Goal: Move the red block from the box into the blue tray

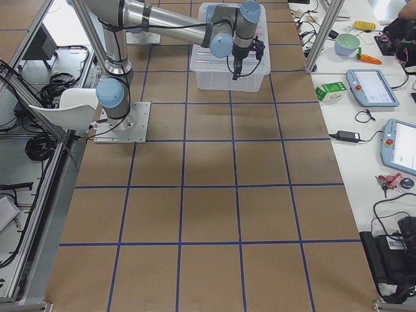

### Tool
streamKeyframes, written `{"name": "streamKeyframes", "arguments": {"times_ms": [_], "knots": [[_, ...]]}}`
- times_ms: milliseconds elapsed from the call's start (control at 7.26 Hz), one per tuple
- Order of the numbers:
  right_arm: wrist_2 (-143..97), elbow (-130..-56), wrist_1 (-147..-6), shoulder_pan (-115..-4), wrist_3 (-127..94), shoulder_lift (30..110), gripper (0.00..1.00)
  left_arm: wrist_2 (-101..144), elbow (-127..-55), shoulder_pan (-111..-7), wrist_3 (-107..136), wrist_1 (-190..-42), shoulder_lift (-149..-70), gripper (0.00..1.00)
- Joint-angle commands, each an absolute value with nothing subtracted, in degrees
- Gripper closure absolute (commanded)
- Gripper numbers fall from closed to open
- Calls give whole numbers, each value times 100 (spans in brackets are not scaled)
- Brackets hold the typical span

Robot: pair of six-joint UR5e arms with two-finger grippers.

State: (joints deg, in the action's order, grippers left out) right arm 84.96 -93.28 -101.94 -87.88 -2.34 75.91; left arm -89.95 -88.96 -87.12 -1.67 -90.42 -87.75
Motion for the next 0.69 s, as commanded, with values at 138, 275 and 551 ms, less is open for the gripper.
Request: {"name": "streamKeyframes", "arguments": {"times_ms": [138,275,551], "knots": [[8517,-9334,-10222,-8754,-150,7550,0,-8930,-9052,-8736,-35,-9018,-8719,0],[8525,-9334,-10213,-8719,-141,7532,0,-8947,-9070,-8736,-61,-8983,-8719,0],[8525,-9334,-10213,-8535,16,7532,0,-9000,-8974,-8719,-114,-8956,-8728,0]]}}
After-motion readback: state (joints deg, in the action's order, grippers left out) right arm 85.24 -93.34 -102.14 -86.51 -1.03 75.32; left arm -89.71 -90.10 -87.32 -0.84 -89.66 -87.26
